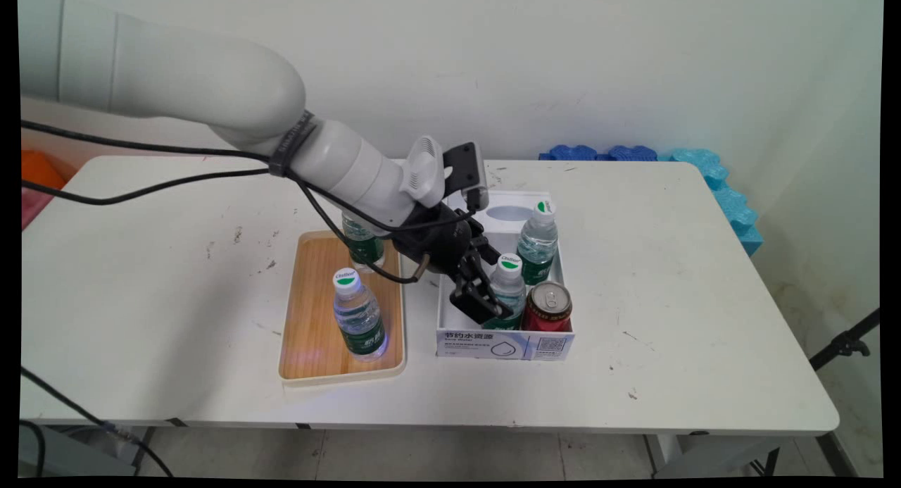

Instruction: Pick up the green bottle from the white box, then place the picked object on the tray

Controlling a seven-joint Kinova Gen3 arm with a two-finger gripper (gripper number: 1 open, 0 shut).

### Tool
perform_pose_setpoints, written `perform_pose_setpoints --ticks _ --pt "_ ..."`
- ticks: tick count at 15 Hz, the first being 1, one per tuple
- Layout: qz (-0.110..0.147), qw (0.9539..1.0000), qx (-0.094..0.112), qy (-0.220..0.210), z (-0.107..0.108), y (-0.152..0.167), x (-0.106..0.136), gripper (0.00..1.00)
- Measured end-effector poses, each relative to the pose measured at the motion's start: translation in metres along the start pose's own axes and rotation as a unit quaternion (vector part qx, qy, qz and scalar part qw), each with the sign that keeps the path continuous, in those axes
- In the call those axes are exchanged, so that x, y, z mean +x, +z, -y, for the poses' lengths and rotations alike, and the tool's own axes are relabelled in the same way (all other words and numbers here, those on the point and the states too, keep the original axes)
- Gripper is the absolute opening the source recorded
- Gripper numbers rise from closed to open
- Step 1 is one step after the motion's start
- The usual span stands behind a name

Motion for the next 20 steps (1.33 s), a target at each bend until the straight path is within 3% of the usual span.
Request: perform_pose_setpoints --ticks 5,6,13,20 --pt "-0.001 1.0000 -0.001 -0.004 0.003 0.013 -0.002 1.00" --pt "-0.001 1.0000 -0.001 -0.004 0.004 0.015 -0.003 0.00" --pt "-0.002 1.0000 -0.007 -0.002 0.006 0.012 -0.009 0.00" --pt "-0.028 0.9996 -0.007 -0.003 0.014 -0.053 -0.003 0.00"
